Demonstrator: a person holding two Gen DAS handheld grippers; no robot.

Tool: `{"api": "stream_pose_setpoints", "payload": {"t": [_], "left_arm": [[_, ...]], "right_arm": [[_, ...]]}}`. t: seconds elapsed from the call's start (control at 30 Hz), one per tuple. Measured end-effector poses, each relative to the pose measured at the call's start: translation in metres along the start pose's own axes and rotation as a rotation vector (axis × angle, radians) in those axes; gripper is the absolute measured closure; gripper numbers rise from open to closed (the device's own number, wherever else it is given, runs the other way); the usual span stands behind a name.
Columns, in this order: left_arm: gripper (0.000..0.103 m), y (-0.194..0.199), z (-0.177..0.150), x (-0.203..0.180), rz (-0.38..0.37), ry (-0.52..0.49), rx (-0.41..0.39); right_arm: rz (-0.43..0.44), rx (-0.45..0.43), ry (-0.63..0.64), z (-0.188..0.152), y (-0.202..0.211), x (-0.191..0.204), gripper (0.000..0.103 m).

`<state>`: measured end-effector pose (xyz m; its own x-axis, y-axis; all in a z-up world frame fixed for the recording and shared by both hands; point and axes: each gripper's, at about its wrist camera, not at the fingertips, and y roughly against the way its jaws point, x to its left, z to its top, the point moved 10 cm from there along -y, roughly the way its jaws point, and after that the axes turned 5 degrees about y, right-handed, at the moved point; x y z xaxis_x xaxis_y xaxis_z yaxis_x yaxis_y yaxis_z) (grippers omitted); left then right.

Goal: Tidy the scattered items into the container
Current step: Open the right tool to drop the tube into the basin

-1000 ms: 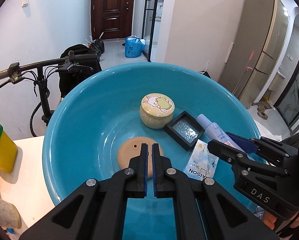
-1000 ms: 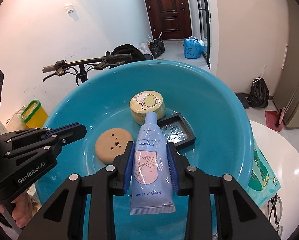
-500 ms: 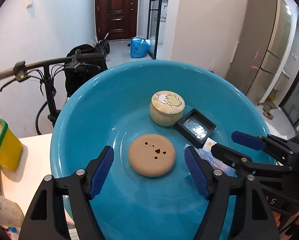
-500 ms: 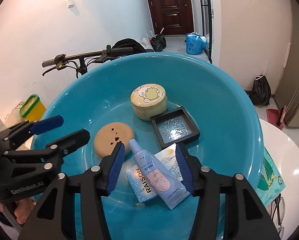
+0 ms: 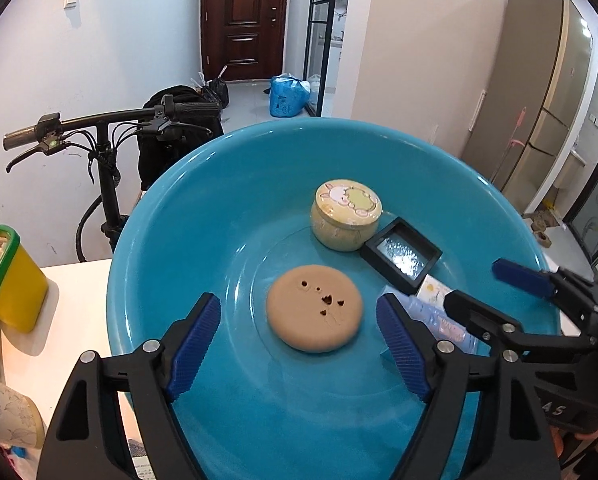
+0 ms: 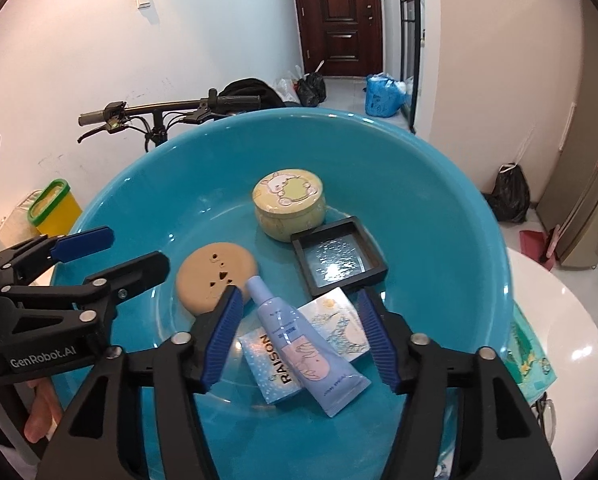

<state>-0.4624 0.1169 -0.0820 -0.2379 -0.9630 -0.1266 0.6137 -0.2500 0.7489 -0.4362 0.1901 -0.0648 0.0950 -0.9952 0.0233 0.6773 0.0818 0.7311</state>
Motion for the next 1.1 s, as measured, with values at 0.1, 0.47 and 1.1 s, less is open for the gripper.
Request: {"api": "stream_pose_setpoints", "payload": {"t": [0.1,0.47,1.1], "left_arm": [[0.021,0.000,-0.005,-0.001,0.023,-0.032,-0.009],[0.021,0.020,0.002,0.000,0.172,-0.116,-0.172],[0.021,0.036,0.002,0.009,0.233,-0.059,-0.201]], "right_arm": [[-0.001,-0.015,0.017,-0.001,0.001,0.000,0.031],[-0.031,-0.083,0.027,0.001,0.005,0.002,0.031],[-0.017,-0.109,0.005,0.003,0.013,0.005,0.031]]}}
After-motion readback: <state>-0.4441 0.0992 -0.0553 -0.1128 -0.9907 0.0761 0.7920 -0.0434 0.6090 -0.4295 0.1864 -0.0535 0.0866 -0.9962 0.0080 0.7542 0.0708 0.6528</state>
